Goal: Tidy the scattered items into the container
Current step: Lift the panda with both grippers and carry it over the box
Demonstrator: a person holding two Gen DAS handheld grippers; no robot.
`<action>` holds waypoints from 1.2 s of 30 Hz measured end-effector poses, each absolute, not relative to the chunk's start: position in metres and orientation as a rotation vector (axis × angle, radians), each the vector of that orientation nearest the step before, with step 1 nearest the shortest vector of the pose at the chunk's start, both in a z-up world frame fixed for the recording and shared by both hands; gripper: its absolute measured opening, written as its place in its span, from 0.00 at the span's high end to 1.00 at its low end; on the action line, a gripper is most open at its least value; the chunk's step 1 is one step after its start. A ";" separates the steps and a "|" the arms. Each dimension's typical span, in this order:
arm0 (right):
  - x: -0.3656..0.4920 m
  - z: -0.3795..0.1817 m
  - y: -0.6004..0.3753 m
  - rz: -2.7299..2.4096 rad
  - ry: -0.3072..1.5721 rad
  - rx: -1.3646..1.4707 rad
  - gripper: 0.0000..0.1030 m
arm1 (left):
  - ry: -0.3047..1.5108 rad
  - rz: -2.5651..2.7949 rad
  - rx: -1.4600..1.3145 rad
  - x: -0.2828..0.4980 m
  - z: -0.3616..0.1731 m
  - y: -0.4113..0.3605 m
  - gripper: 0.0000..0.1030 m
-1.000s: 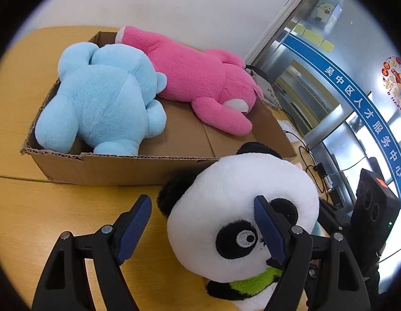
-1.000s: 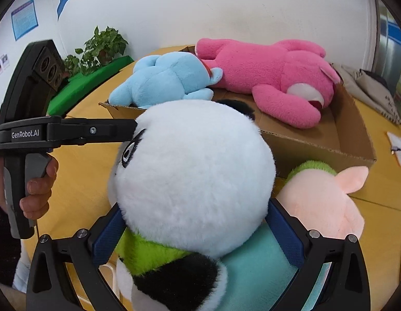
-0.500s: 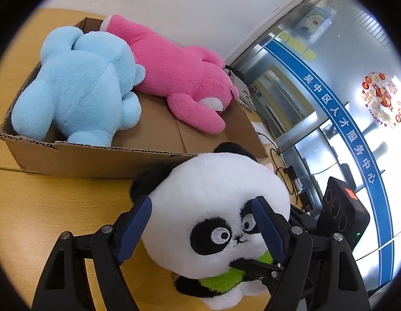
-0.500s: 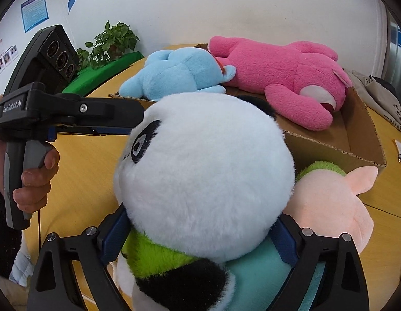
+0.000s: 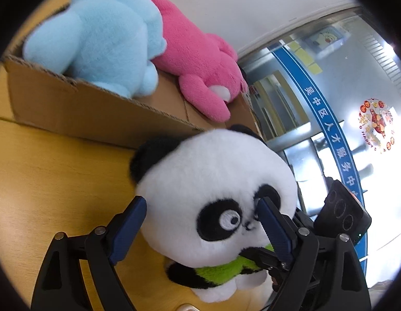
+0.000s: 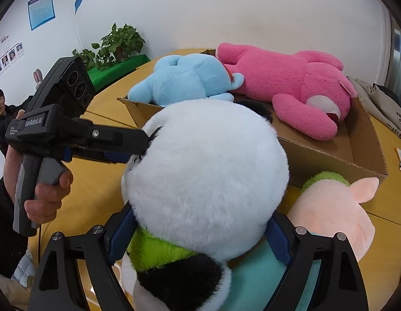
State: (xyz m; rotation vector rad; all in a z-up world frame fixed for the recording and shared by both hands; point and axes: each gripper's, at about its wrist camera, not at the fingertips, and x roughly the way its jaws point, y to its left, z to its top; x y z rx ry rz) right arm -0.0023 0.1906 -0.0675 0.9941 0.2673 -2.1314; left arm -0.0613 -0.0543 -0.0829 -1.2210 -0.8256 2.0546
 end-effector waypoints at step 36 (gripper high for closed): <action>0.017 -0.019 0.199 -2.187 0.199 0.855 0.18 | -0.568 2.226 -1.086 -0.035 -0.001 -0.034 0.29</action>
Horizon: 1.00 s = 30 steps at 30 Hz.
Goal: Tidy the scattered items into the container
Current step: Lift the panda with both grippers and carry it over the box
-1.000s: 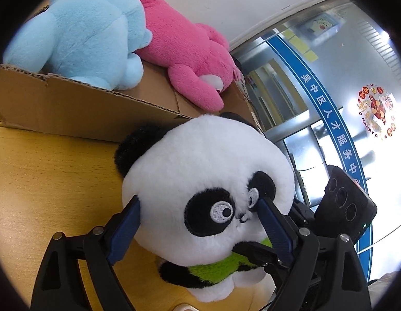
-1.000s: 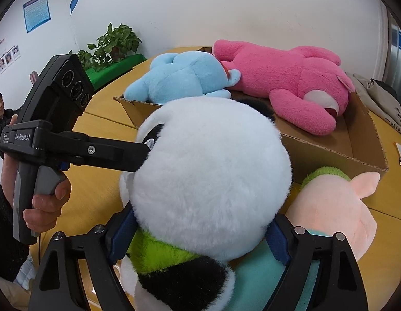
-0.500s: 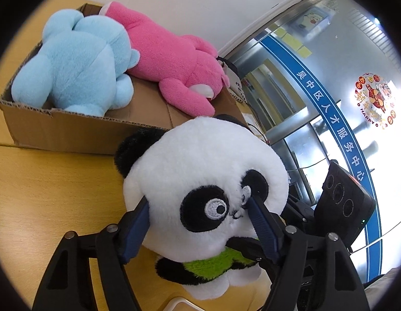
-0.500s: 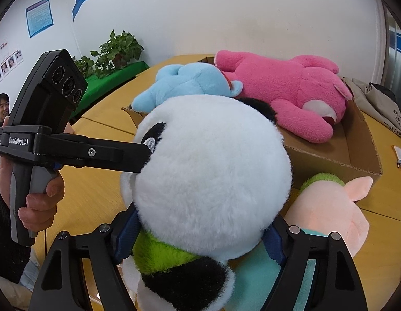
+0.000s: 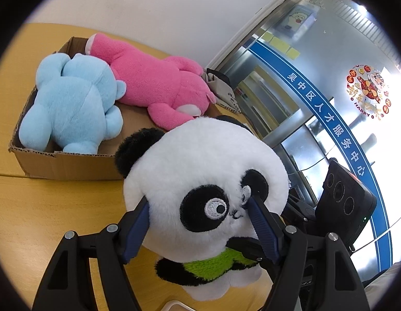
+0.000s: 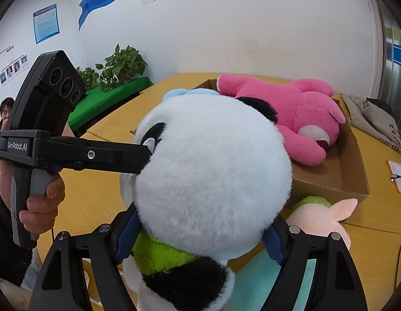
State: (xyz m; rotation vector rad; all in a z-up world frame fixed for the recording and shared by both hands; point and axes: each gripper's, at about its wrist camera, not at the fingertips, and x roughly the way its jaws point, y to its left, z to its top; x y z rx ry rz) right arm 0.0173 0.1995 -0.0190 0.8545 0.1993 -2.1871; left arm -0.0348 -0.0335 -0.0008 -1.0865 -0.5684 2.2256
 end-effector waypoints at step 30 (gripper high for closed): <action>-0.053 0.093 0.199 -2.296 0.158 0.594 0.18 | -0.321 2.360 -0.838 -0.100 0.127 -0.013 0.29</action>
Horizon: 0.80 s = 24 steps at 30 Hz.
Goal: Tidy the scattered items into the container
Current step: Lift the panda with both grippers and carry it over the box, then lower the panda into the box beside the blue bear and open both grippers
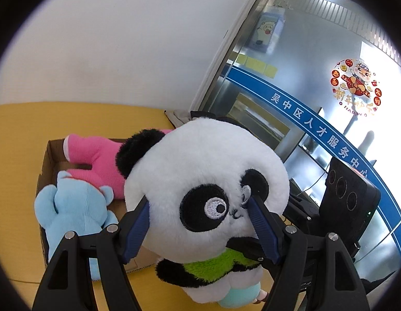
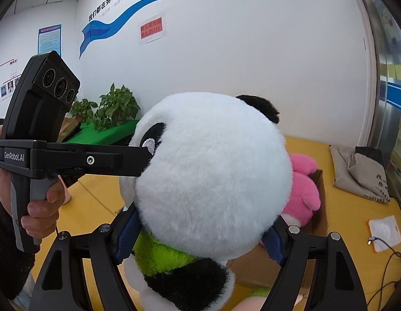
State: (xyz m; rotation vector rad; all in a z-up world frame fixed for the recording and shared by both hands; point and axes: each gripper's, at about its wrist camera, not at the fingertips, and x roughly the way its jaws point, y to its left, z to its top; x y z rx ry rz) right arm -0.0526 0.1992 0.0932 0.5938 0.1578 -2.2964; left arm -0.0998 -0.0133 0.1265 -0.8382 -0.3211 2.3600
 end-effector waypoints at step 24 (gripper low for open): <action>-0.152 0.035 0.169 -2.266 0.060 0.741 0.18 | -0.349 2.385 -0.981 -0.195 0.065 -0.028 0.29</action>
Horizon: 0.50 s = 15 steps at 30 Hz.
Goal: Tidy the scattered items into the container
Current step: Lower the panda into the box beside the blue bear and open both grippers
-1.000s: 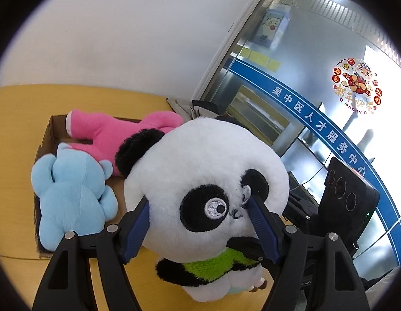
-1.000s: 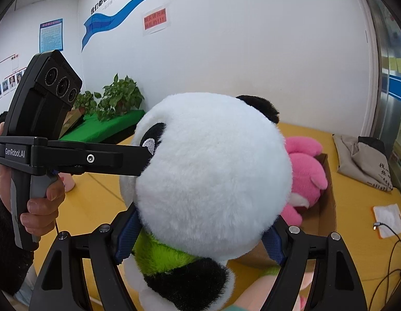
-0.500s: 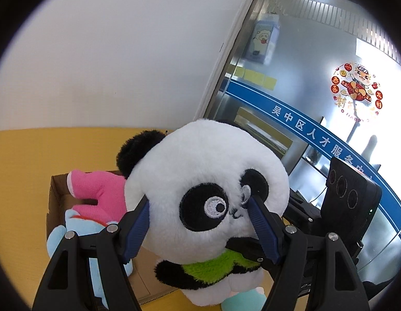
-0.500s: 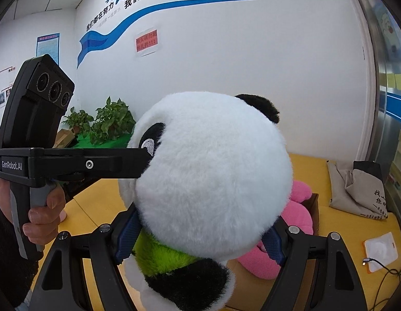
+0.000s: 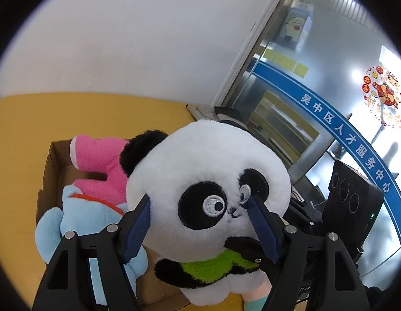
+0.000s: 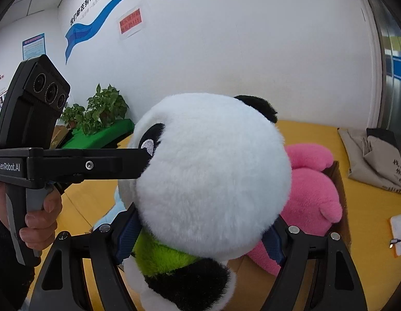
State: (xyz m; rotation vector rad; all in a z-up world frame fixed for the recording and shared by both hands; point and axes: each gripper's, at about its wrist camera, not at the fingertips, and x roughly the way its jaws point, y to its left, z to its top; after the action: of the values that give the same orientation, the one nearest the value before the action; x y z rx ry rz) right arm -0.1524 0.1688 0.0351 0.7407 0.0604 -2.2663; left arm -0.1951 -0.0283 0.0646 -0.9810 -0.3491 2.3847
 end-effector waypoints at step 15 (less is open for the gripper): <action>-0.176 -0.044 0.170 -2.273 0.099 1.069 0.06 | -0.406 2.430 -1.212 -0.193 -0.014 -0.035 0.45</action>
State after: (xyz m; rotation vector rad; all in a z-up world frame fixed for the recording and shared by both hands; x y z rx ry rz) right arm -0.1762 0.1702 -0.0441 1.0688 0.0991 -2.2726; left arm -0.1931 -0.0346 -0.0141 -1.2123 -0.4058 2.4295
